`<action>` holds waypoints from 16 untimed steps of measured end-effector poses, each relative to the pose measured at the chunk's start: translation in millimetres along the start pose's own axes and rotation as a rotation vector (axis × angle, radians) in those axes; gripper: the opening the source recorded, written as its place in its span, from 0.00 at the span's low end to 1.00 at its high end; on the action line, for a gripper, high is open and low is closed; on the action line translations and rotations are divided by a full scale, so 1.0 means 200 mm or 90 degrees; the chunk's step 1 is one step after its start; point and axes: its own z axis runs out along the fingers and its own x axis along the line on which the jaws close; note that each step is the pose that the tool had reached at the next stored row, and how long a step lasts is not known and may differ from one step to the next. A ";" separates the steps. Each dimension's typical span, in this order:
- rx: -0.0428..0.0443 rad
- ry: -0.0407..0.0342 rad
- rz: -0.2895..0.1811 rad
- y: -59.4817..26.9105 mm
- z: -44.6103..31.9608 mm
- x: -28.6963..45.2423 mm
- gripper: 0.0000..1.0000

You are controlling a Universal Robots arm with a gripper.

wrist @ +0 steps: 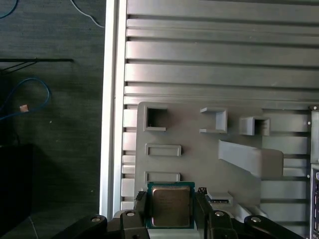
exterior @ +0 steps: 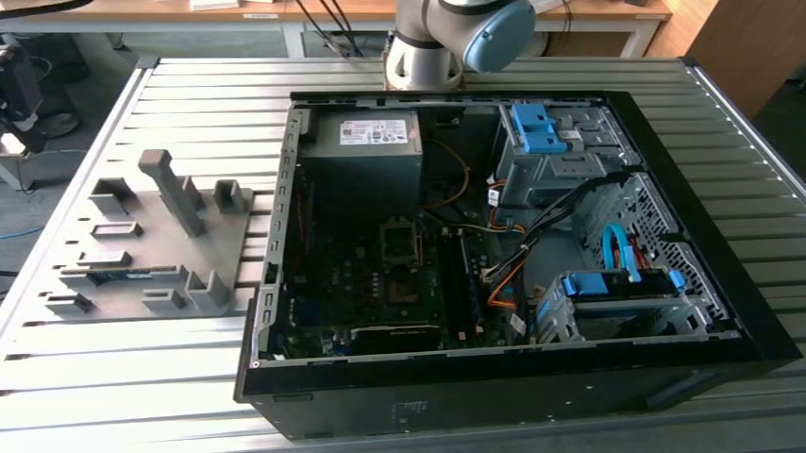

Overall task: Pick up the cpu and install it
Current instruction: 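Pick up the cpu and move it towards the insertion slot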

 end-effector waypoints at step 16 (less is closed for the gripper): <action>0.0000 0.0001 0.000 0.003 -0.092 -0.003 0.47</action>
